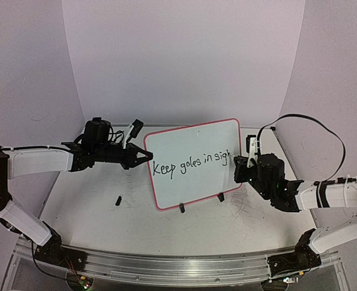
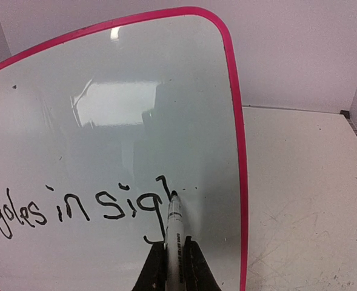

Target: Write a sentence on the whiteboard

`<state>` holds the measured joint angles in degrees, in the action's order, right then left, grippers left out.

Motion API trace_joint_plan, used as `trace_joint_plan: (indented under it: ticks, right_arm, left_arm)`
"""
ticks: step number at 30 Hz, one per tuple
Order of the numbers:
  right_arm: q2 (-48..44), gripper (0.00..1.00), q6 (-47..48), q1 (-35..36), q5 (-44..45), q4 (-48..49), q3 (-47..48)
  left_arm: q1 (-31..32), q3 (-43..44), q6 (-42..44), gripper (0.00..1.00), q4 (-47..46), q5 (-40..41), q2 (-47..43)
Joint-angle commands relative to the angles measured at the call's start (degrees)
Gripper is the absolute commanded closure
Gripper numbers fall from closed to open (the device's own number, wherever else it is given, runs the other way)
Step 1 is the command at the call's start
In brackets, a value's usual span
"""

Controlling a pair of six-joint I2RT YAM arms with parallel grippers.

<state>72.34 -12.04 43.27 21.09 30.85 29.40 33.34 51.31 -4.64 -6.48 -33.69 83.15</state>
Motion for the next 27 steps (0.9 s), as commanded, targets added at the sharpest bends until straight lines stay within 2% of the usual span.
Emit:
trace_joint_plan:
  ticks: [1,15,27]
  right_arm:
    - [0.6,1.0,0.5,-0.3,1.8,2.5,2.3]
    - [-0.8,1.0,-2.1,-0.3,1.0,-3.3,1.1]
    - [-3.6,1.0,-1.8,-0.3,2.4,-4.1,0.7]
  left_arm:
    - [-1.0,1.1,6.4,1.0,-0.2,9.3,-0.3]
    - [-1.0,1.2,6.4,1.0,-0.1,9.5,-0.5]
    - [-1.0,1.3,6.3,1.0,-0.1,9.4,-0.3]
